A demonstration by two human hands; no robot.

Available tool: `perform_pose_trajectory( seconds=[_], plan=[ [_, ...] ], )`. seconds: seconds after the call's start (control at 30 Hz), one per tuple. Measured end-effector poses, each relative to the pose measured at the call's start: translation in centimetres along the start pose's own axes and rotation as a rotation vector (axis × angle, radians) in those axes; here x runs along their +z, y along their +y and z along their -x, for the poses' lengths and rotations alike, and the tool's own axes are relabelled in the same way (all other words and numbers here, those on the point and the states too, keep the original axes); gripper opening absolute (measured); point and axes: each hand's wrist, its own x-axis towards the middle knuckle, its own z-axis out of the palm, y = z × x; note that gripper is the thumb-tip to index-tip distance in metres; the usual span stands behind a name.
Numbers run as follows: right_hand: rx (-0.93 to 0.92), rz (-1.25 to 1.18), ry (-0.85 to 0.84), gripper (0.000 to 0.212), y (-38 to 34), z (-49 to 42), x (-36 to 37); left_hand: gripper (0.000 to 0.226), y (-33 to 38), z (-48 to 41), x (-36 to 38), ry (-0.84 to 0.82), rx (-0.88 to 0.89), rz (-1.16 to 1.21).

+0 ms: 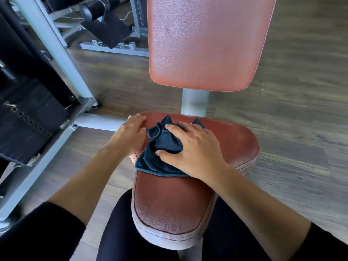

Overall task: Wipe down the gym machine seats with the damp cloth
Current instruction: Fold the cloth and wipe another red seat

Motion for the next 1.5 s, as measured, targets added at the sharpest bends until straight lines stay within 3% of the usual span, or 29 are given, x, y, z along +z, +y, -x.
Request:
perform_pose_trajectory(
  seconds=[0.2,0.43,0.53,0.7,0.87,0.97,1.07,1.27,1.5],
  plan=[
    [0.099,0.066,0.107,0.063,4.8,-1.6,0.1,0.053,1.3,-2.1,1.7,-0.02,-0.077,-0.132],
    [0.323,0.097,-0.028,0.048,9.2,-6.6,0.2,0.064,1.0,-2.6,2.7,-0.015,-0.112,-0.287],
    [0.317,0.093,-0.019,0.047,9.5,-6.0,-0.2,0.063,1.1,-2.6,2.6,-0.019,-0.107,-0.29],
    [0.307,0.096,0.172,0.053,11.1,-2.2,-0.6,0.062,1.1,-2.6,2.6,-0.022,-0.111,-0.3],
    [0.355,0.088,0.102,0.065,11.3,-2.8,-0.8,0.061,1.2,-2.6,2.7,-0.015,-0.114,-0.302],
    [0.395,0.125,-0.03,0.076,10.1,-5.7,-0.1,0.06,1.3,-2.7,2.7,-0.017,-0.115,-0.309],
    [0.366,0.135,-0.066,0.067,9.2,-6.7,0.3,0.06,1.3,-2.8,2.7,-0.021,-0.118,-0.309],
    [0.19,0.092,0.204,0.056,10.2,-0.8,-0.4,0.059,1.0,-3.0,2.7,-0.029,-0.119,-0.305],
    [0.332,0.063,0.123,0.055,12.6,-2.2,-0.7,0.058,1.1,-3.0,2.7,-0.022,-0.123,-0.305]
  ],
)
